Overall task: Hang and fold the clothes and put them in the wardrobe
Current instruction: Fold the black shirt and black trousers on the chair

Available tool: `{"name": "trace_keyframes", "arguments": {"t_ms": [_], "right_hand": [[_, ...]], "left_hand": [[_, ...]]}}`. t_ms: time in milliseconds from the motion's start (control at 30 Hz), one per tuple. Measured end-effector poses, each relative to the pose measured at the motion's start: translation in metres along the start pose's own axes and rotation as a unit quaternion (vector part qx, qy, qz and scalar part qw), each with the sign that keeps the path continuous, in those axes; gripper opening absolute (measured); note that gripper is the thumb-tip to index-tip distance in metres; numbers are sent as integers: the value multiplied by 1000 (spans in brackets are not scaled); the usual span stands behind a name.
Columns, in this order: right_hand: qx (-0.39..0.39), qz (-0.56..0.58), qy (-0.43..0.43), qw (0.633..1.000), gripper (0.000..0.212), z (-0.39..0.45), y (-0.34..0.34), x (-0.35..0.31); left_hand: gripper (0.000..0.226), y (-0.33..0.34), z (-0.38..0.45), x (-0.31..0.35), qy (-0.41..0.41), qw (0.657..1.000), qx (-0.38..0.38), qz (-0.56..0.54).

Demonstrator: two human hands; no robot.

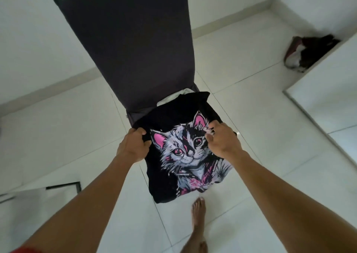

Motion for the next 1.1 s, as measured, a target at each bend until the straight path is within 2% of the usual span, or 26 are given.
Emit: {"name": "trace_keyframes", "arguments": {"t_ms": [333,700,867,1000,1100], "right_hand": [[16,114,105,988,27,-105,79,8],[-32,165,293,941,12,-137,243,-28],[-31,179,320,930,28,-127,318,-49],[20,167,320,932,38,-117,344,-53],[70,142,307,939,23,-115,348,-55]], "left_hand": [[38,23,-57,-23,69,992,-75,77],[35,86,1,-86,142,965,-189,113],[45,138,13,-109,188,942,-237,146],[42,167,11,-101,272,922,-191,196],[27,165,8,-94,330,916,-105,202]]}}
Point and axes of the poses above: each hand's wrist, its own z-axis towards the middle knuckle, its own y-axis out of the palm, x = y × z, the point moved 9 cm from there along z, towards the middle knuckle, and after that the axes turned 5 degrees about -z, right-handed, at the moved point
